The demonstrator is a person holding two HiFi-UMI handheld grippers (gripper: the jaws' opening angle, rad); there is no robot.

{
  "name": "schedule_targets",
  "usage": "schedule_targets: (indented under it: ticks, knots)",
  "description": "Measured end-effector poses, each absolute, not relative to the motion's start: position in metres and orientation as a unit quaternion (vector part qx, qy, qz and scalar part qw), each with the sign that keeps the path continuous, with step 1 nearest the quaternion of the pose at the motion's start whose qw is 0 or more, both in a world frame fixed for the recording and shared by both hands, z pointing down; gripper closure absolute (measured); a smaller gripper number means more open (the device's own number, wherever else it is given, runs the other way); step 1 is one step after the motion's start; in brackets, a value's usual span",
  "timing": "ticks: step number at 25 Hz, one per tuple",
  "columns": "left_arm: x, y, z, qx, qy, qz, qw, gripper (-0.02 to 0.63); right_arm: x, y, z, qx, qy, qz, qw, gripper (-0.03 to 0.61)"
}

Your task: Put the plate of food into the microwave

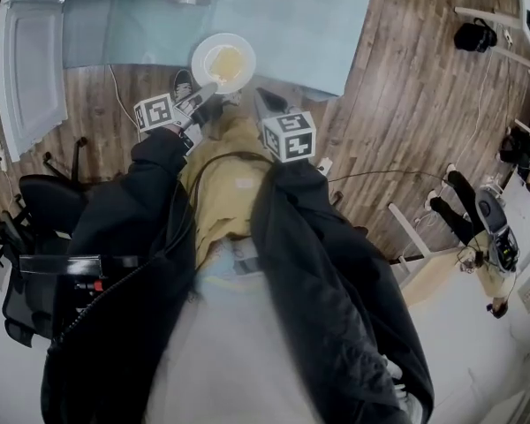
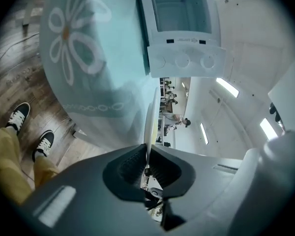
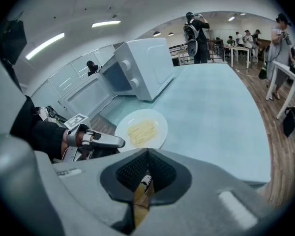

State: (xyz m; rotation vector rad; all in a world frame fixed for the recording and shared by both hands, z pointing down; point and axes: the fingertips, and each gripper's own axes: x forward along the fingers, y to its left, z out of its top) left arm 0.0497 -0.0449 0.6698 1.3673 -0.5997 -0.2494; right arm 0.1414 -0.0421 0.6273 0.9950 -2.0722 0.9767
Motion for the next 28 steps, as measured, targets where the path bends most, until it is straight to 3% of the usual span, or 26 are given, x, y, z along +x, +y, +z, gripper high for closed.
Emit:
schedule_targets:
  ticks: [13,28]
  knots:
    - [-0.081,-0.075,0.632,0.585,-0.362,-0.245,0.683,0.598,0.037,-0.069,0.614,0.292,-0.832,0.321,0.346,0.578]
    - [-0.143,-0.129,0.611,0.574,-0.376,-0.311,0.658,0.598,-0.029,-0.103,0.612,0.279,-0.838,0.296,0.364,0.578]
